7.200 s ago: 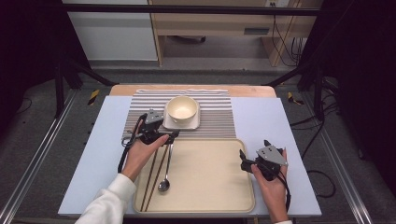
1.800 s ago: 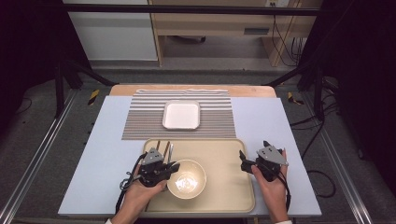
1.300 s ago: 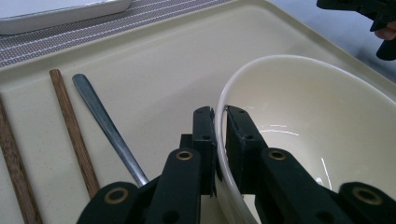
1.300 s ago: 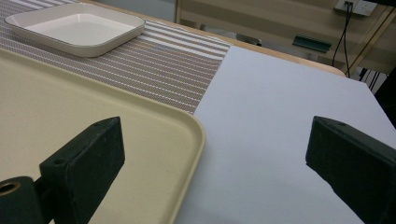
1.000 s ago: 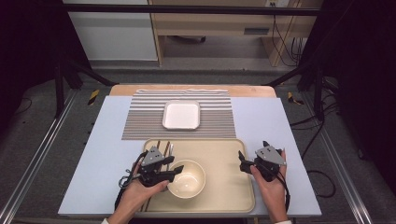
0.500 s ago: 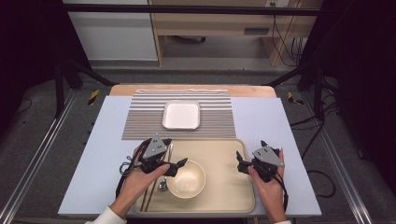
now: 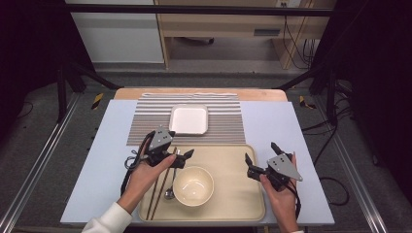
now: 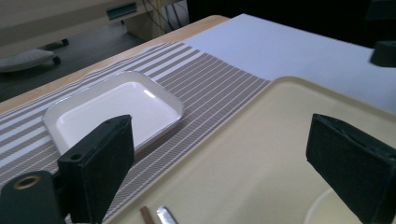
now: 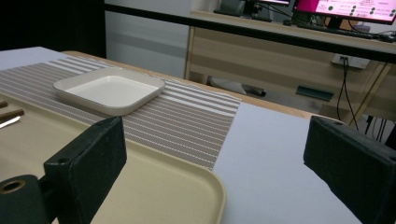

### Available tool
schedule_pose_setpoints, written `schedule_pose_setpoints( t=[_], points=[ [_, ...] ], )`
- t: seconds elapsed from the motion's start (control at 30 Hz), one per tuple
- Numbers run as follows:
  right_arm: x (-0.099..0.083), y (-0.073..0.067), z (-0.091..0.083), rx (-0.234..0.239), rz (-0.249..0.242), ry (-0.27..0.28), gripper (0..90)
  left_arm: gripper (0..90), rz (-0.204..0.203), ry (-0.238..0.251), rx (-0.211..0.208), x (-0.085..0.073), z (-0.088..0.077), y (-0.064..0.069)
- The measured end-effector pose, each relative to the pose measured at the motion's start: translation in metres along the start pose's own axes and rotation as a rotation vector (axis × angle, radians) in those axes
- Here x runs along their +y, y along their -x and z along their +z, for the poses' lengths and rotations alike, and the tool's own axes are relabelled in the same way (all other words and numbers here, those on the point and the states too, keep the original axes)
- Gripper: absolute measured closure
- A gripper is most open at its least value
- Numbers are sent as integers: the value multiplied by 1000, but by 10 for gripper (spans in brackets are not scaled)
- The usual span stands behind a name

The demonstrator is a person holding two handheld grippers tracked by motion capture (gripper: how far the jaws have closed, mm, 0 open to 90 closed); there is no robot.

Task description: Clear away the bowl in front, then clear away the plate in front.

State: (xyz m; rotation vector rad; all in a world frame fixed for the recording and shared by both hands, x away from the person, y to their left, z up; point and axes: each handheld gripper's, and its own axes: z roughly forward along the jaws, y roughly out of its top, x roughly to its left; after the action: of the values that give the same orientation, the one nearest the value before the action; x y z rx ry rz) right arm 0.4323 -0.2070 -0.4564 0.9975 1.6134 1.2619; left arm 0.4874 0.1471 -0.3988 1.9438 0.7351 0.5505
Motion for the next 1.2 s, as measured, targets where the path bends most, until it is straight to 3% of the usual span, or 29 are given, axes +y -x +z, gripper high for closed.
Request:
schedule_pose_setpoints(
  t=[0.13, 0.27, 0.37, 0.67, 0.8, 0.93, 1.03, 1.2],
  points=[
    [0, 0, 0, 6, 6, 3, 60, 59, -51, 17, 19, 7, 2, -11],
    [1, 1, 0, 9, 11, 4, 61, 57, -63, 16, 59, 13, 8, -24],
    [0, 1, 0, 14, 11, 2, 61, 55, -108, 20, 80, 18, 17, -38],
    [0, 1, 1, 5, 3, -1, 61, 87, -130, -9, 200, 27, 43, -69],
    [0, 2, 1, 3, 0, -2, 61, 91, -140, -5, 240, 26, 47, -78],
    [0, 3, 0, 0, -3, 3, 65, 119, -178, 9, 275, 22, 51, -88],
    [2, 4, -1, -9, -2, 17, 73, 149, -223, 5, 274, 20, 50, -95],
    [1, 4, -1, -9, 0, 13, 74, 175, -238, -45, 290, 13, 53, -105]
  ],
)
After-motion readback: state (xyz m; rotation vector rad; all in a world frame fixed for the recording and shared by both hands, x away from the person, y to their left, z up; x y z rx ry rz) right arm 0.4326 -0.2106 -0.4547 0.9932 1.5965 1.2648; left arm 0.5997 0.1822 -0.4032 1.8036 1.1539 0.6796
